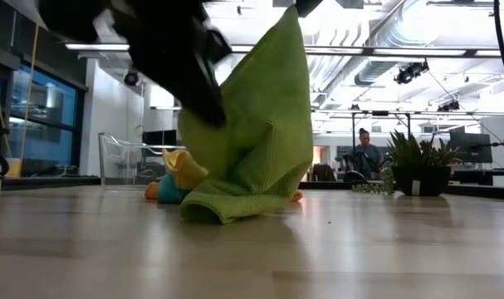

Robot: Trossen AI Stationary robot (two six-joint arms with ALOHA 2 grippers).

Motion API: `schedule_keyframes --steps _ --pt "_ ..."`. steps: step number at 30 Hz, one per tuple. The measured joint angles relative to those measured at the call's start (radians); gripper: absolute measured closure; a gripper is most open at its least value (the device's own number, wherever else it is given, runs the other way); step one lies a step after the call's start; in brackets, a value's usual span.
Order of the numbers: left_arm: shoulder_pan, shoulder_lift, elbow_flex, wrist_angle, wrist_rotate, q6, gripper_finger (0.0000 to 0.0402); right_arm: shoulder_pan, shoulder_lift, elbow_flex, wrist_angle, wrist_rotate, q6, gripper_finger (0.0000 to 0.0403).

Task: Fold microfiber towels
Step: Fold the green towel

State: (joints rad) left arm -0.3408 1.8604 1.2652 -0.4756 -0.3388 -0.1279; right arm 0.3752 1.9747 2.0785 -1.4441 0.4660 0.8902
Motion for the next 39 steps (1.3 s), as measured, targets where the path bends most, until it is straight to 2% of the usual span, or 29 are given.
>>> schedule_keyframes --steps 4,8,16,22,26,32,36,39 --pt "-0.016 -0.121 0.000 -0.100 0.061 0.001 0.0401 0.015 -0.047 0.000 -0.033 0.005 0.010 0.0403" --pt "-0.026 -0.313 0.000 -0.160 0.130 0.050 0.0401 0.022 -0.113 0.002 -0.061 0.025 0.011 0.0403" --pt "-0.028 -0.679 0.000 -0.171 0.269 0.254 0.0401 0.005 -0.182 0.001 -0.065 -0.016 -0.065 0.0403" --pt "-0.027 -0.867 0.001 -0.174 0.303 0.278 0.0401 -0.002 -0.210 0.002 -0.057 -0.014 -0.087 0.0403" --pt "-0.027 -0.930 0.001 -0.187 0.301 0.289 0.0401 -0.002 -0.210 0.002 -0.032 -0.016 -0.090 0.0403" --pt "-0.027 -0.933 0.000 -0.221 0.299 0.300 0.0401 0.001 -0.208 0.002 -0.018 -0.034 -0.085 0.0403" --pt "-0.027 -0.912 0.000 -0.327 0.295 0.405 0.0401 0.007 -0.208 0.002 -0.018 -0.017 -0.083 0.0403" --pt "-0.027 -0.890 0.000 -0.380 0.252 0.471 0.0401 0.007 -0.209 0.002 -0.012 -0.014 -0.084 0.0403"
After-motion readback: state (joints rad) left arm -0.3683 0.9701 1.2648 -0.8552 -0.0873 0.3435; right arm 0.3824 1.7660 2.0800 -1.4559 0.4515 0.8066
